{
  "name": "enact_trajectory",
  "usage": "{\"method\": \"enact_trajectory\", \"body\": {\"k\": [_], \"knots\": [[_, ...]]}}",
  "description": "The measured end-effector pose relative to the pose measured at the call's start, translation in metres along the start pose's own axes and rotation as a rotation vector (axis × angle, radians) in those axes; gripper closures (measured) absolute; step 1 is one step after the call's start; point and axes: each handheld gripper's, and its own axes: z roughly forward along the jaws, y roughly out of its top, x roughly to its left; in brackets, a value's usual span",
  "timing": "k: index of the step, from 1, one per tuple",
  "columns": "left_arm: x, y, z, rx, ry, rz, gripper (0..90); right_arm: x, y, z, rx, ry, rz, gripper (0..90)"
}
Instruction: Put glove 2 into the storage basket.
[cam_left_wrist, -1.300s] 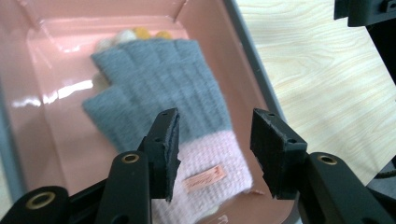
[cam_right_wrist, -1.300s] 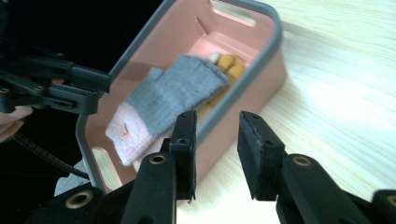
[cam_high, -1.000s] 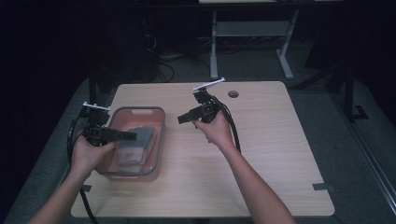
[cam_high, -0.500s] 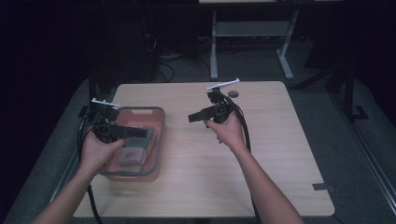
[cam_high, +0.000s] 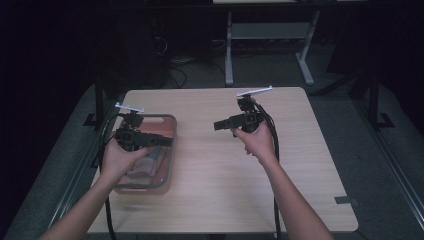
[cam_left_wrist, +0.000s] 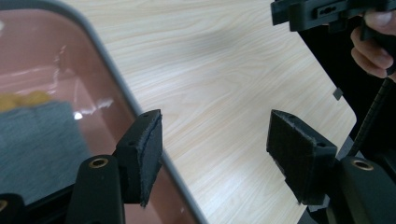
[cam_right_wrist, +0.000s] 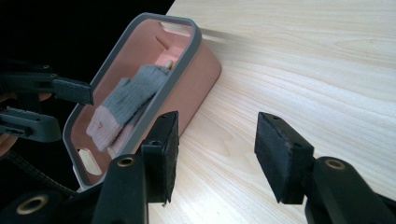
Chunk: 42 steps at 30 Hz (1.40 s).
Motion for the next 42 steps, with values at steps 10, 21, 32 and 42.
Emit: {"method": "enact_trajectory", "body": {"k": [10,21,32,42], "knots": [[-0.009,0.009,0.014,0.007,-0.020,0.022,34.4,-0.011,-0.003,-0.010,-0.009,-0.015,0.005,47.4],[-0.021,0.017,0.029,0.010,-0.058,0.026,33.9,-0.023,-0.010,-0.024,-0.023,-0.010,0.035,44.1],[-0.036,0.025,0.047,0.028,-0.095,0.044,33.7,-0.036,-0.017,-0.037,-0.025,-0.041,0.048,42.2],[-0.045,0.027,0.060,0.041,-0.107,0.057,32.7,-0.046,-0.026,-0.050,-0.025,-0.043,0.061,41.8]]}}
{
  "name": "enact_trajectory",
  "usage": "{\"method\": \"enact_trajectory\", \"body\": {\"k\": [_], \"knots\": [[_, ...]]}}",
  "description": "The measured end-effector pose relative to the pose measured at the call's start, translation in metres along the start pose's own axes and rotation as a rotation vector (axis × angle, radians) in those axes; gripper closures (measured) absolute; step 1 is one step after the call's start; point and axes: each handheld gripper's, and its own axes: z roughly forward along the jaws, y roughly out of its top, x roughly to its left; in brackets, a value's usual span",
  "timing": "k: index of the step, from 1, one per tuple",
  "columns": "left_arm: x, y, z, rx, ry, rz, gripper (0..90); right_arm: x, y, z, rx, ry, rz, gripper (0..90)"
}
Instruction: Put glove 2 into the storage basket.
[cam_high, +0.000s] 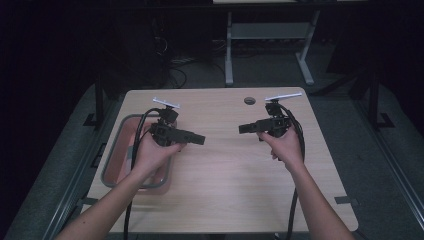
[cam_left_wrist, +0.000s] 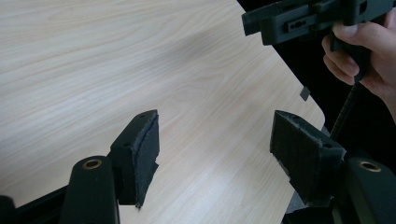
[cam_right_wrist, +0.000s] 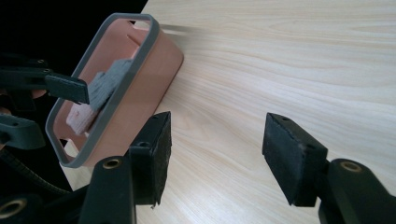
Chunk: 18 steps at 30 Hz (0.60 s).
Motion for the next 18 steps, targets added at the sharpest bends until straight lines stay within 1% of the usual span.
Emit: {"method": "enact_trajectory", "body": {"k": [1,8,11,12,13,18], "knots": [[-0.001,0.000,0.001,0.004,-0.001,0.006,32.7,-0.001,-0.001,-0.001,0.000,-0.002,0.003,41.7],[-0.007,0.001,0.011,0.008,-0.011,0.016,31.7,-0.014,-0.008,-0.015,-0.011,-0.031,0.015,41.1],[-0.011,0.001,0.016,0.016,-0.015,0.024,31.5,-0.019,-0.011,-0.022,-0.015,-0.042,0.028,40.3],[-0.012,0.001,0.018,0.019,-0.021,0.026,31.3,-0.021,-0.013,-0.024,-0.019,-0.049,0.025,40.0],[-0.014,0.000,0.019,0.020,-0.029,0.029,31.3,-0.023,-0.014,-0.026,-0.018,-0.052,0.032,39.9],[-0.027,-0.001,0.027,0.039,-0.044,0.064,30.8,-0.034,-0.026,-0.037,-0.034,-0.072,0.046,38.1]]}}
